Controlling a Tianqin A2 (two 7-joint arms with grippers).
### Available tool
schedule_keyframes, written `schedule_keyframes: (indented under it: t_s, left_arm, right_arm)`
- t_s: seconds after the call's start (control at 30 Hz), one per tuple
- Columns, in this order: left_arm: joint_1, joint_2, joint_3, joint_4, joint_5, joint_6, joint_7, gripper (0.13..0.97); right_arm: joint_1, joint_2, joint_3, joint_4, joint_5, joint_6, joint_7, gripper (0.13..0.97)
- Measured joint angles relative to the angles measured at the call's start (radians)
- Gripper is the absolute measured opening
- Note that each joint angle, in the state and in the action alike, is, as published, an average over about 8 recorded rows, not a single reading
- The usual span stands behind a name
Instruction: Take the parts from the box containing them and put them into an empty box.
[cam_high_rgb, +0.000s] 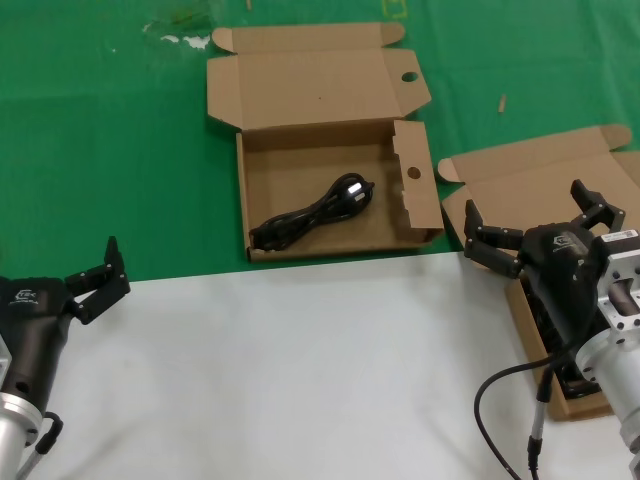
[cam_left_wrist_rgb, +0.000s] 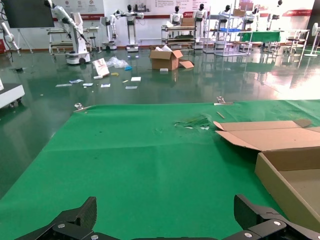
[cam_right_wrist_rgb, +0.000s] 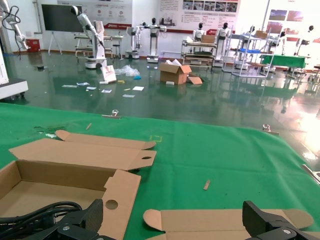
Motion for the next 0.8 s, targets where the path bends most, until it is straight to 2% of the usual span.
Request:
schedule_keyframes:
  t_s: [0.8]
  left_arm:
    - [0.000,0.000,0.000,0.000,0.000,0.000,0.000,0.966]
  right_arm:
    - [0.000,0.000,0.000,0.000,0.000,0.000,0.000,0.966]
